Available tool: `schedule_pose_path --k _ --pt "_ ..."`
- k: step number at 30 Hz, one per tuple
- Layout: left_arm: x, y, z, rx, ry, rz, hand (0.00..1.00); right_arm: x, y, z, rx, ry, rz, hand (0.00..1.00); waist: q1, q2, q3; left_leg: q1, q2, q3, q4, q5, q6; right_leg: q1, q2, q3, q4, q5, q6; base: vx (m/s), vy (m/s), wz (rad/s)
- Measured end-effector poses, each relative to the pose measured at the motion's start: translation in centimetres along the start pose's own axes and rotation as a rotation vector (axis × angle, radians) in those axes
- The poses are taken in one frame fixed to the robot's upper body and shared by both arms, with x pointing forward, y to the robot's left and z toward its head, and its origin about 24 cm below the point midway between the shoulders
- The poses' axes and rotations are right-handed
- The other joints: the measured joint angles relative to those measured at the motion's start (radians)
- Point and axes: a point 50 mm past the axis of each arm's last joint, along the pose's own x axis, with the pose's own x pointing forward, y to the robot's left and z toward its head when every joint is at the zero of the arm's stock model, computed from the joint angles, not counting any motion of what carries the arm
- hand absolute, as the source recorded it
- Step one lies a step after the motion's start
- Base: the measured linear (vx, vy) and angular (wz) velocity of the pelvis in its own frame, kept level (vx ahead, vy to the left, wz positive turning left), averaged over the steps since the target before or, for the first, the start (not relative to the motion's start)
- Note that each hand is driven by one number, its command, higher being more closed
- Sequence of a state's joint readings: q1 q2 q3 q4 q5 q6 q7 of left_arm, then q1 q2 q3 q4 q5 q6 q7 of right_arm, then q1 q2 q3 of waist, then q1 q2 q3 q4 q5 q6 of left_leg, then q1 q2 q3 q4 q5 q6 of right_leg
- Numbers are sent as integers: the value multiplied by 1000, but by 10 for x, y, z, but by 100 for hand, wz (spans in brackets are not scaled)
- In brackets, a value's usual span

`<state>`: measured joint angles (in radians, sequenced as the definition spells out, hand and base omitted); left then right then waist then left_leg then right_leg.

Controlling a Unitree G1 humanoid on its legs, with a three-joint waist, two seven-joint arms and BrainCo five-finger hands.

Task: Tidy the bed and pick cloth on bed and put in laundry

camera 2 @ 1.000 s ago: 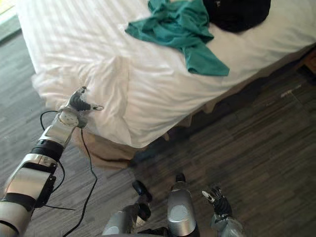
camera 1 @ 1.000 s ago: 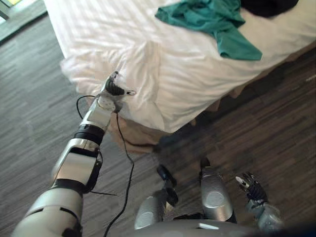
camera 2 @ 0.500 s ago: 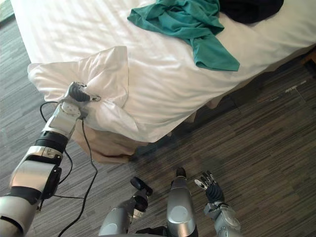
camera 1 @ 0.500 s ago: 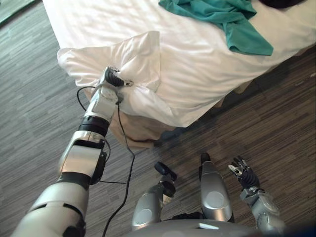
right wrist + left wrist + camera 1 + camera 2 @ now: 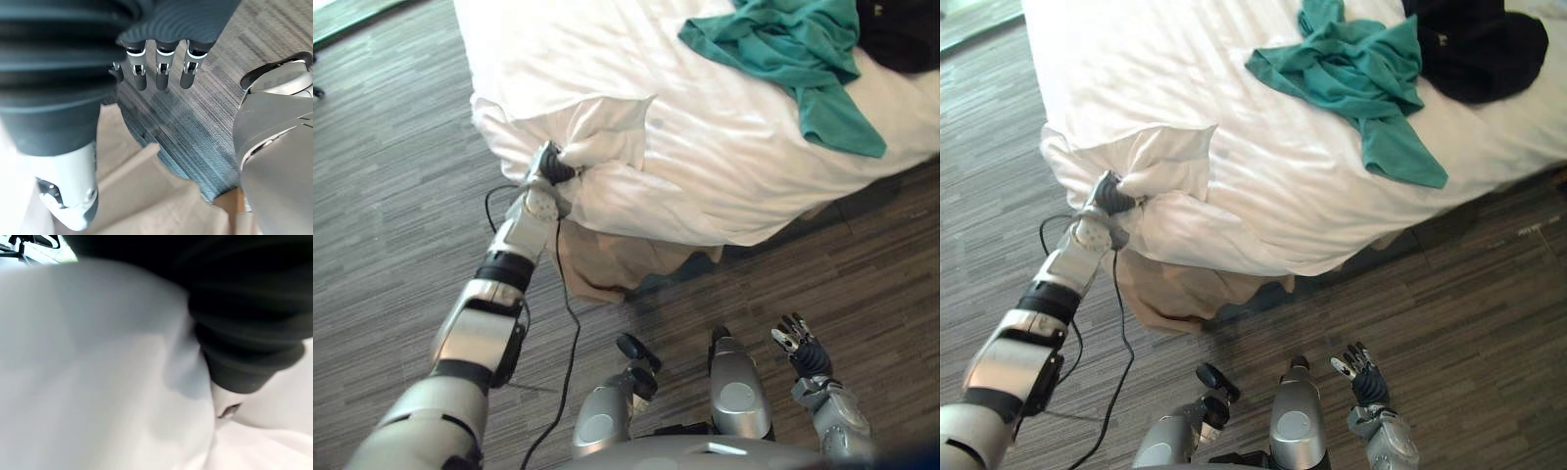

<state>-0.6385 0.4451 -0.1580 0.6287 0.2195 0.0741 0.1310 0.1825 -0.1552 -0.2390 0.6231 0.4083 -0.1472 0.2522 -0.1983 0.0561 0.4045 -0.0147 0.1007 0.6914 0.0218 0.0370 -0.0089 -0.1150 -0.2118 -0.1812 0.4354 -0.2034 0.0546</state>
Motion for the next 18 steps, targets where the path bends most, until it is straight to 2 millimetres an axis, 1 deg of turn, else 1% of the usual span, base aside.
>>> schedule_pose_path --k 1,2,3,4,5,7,8,10,12,13,15,16,18 --pt "-11 -6 -18 -11 33 -14 100 -5 -5 -6 10 17 -26 0 2 2 -17 4 -1 -17 0 0 0 15 0 -5 -2 -1 0 31 -44 33" --pt "-15 -9 -25 -15 46 -21 100 -7 -7 -9 16 24 -37 0 2 3 -24 6 -1 -22 0 0 0 21 1 -8 -4 -1 1 43 -59 34" --pt "-28 -15 -43 -25 87 -35 100 -12 -13 -17 31 49 -76 0 4 2 -34 20 -1 -47 0 0 -1 46 1 -24 -8 -1 1 46 -79 33" --pt "-41 -24 -56 -45 111 -46 100 -19 -18 -27 33 82 -114 0 12 3 -48 33 -1 -64 0 0 -2 74 2 -34 -22 -1 1 43 -80 26" --pt "-42 -25 -57 -48 111 -45 100 -20 -19 -28 32 87 -117 0 14 3 -50 33 -2 -67 0 -1 -2 76 3 -35 -24 -1 1 27 -65 22" --pt "-57 -38 -63 -114 112 -30 100 -27 -27 -39 45 135 -155 0 25 6 -79 33 -7 -92 -2 -2 -5 103 5 -54 -59 -4 6 16 -51 15" --pt "-57 -39 -63 -121 110 -28 0 -28 -28 -40 49 137 -162 0 24 6 -82 34 -10 -100 -2 -2 -5 110 7 -57 -66 -7 10 5 -52 16" --pt "-62 -47 -65 -164 123 -16 0 -30 -32 -42 60 144 -190 0 22 13 -93 36 -17 -114 -4 -2 -5 134 6 -64 -99 -9 13 -2 -29 11" --pt "-74 -58 -76 -201 176 7 0 -34 -36 -48 71 165 -215 0 22 17 -97 52 -23 -144 -7 -2 -5 179 10 -82 -151 -9 14 4 -36 3" --pt "-77 -60 -77 -205 185 7 0 -34 -36 -49 73 169 -218 0 22 17 -99 54 -24 -150 -8 -2 -5 186 12 -82 -158 -9 14 2 -35 4" --pt "-91 -69 -92 -235 261 23 0 -36 -38 -52 59 185 -230 0 25 17 -110 67 -26 -168 -23 -1 -7 211 21 -84 -191 -9 14 -1 -33 2" --pt "-93 -71 -94 -247 278 26 0 -37 -38 -53 56 191 -232 0 26 16 -114 67 -26 -170 -24 0 -8 212 22 -85 -195 -8 14 4 -37 1" --pt "-107 -82 -111 -309 383 40 0 -40 -40 -59 61 221 -246 0 26 18 -132 83 -26 -183 -46 5 -16 233 31 -92 -219 -6 19 11 -18 0"
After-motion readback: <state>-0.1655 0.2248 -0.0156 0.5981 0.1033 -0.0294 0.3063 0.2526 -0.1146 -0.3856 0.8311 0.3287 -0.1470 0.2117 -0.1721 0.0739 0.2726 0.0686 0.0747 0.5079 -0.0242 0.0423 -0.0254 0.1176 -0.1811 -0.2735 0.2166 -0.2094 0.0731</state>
